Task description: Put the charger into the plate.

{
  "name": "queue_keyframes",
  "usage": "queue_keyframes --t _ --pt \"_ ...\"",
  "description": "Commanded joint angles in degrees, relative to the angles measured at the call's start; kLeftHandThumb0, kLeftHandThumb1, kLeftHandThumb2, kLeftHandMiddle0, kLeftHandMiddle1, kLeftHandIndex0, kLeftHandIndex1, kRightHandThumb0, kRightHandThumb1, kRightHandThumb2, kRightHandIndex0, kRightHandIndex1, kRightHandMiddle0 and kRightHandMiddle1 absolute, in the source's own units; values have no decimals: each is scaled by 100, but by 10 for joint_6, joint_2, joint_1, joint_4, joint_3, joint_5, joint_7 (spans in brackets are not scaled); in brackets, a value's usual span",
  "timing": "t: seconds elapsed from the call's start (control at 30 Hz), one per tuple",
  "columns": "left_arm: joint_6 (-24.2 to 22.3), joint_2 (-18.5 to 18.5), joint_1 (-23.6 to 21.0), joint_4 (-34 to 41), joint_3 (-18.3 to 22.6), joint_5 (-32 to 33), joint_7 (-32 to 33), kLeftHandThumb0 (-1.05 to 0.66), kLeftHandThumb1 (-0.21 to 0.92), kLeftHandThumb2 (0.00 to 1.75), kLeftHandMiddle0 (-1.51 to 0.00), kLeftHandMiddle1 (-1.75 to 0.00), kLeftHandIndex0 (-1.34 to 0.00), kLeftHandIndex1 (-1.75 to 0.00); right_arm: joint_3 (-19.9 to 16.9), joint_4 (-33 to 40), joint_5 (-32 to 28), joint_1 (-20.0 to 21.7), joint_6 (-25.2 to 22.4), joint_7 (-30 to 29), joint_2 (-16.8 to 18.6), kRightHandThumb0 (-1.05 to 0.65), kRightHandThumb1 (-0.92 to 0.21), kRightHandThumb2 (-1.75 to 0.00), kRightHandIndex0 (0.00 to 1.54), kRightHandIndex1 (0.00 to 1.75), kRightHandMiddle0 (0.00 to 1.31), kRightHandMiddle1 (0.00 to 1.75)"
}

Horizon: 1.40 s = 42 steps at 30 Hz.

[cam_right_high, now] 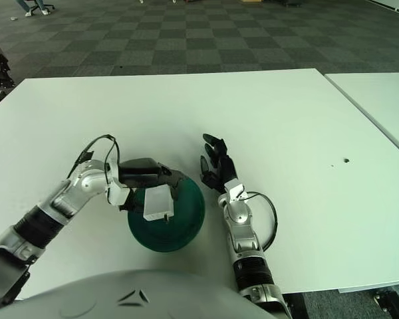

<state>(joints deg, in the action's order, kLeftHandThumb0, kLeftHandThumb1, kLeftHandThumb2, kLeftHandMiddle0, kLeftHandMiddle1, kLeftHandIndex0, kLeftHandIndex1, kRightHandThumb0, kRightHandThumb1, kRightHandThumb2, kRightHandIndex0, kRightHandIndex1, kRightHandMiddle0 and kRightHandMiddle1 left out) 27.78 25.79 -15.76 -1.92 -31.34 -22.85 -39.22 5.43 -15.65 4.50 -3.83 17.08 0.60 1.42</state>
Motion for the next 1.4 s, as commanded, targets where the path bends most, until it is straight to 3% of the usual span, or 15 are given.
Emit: queue_keyframes --t 0.0,0.2,0.43,0.5,0.57,0.63,0.7,0.87,1.37 --pt "21 0 -21 -17 -2 -7 6 -1 39 114 -55 -175 -52 -146 7 -37 6 -52 -61 -3 3 -77 -92 -74 21 0 0 58" --pt "41 -3 -32 -35 -10 -1 -10 -1 43 111 -53 -175 -49 -148 12 -37 19 -51 -66 -12 1 -77 -92 -74 22 0 0 57" --pt "51 0 -47 -23 -12 11 -31 -1 57 96 -44 -175 -33 -156 21 -6 29 -56 -98 -3 -13 -74 -92 -73 23 1 0 57" --pt "53 1 -47 -20 -11 9 -32 -18 73 70 -36 -165 -32 -159 24 -2 35 -57 -97 -5 -17 -73 -92 -74 23 1 0 58" --pt "51 3 -47 -12 -8 9 -35 -50 84 47 -30 -147 -18 -149 27 0 40 -57 -94 -7 -20 -72 -92 -75 25 1 0 60" --pt "45 6 -46 -3 -7 8 -40 -64 88 41 -27 -136 -12 -143 28 0 42 -57 -88 -6 -22 -72 -92 -76 26 2 0 62" --pt "41 7 -46 3 -6 7 -44 -75 90 42 -24 -127 -7 -138 29 0 41 -57 -83 -6 -23 -70 -92 -77 27 2 0 66" --pt "25 13 -44 18 -5 8 -59 -86 92 49 -20 -118 -4 -132 29 -2 30 -56 -74 1 -24 -69 -92 -77 29 2 0 69" --pt "26 27 -45 38 -4 7 -71 -98 92 70 -20 -79 -1 -112 28 -22 38 -41 -80 -10 -25 -65 -92 -81 32 2 0 70"
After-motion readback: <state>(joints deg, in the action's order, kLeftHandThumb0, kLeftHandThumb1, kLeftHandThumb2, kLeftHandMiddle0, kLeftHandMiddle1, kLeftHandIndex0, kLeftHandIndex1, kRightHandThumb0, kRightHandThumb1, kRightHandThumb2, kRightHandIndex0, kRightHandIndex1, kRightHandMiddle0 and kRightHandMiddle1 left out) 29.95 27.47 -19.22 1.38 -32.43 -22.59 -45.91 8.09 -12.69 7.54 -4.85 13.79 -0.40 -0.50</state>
